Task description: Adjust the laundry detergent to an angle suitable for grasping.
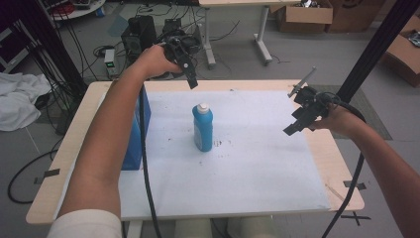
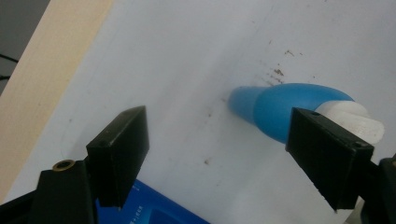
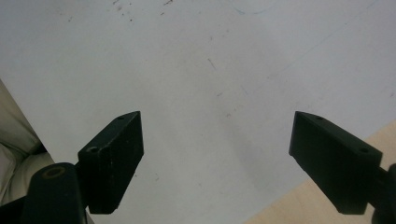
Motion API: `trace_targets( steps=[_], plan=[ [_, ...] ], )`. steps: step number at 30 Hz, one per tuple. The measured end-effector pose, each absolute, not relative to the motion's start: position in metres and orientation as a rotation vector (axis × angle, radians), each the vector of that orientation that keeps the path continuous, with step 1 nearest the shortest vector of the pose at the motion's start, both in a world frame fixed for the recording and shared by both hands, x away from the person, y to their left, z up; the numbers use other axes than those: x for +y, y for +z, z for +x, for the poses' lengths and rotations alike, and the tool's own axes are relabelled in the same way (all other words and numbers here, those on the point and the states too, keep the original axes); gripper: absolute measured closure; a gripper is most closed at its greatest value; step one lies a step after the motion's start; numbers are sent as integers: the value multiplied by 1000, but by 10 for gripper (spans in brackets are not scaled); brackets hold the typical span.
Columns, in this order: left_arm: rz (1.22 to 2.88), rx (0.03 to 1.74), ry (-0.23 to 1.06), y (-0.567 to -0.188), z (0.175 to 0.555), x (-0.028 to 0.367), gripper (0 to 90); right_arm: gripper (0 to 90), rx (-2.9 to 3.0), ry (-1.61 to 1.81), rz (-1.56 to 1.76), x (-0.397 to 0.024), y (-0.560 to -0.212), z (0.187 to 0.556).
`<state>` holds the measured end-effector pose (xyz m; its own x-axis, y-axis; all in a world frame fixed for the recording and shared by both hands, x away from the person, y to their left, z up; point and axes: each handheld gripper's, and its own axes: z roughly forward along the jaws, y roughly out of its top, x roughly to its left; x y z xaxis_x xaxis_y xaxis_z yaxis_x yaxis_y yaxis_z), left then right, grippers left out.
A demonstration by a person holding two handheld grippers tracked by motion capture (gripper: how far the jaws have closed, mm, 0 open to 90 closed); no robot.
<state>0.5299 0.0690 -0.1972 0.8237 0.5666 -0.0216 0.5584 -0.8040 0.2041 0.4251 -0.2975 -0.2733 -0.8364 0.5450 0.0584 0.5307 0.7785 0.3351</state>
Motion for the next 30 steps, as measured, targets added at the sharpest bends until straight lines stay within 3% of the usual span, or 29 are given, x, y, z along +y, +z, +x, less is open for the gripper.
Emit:
trace_targets(
  steps=[30],
  plan=[
    [2798,912,84,-187,521,79,222,159,2899,563,932,-294,-264,417]
  ],
)
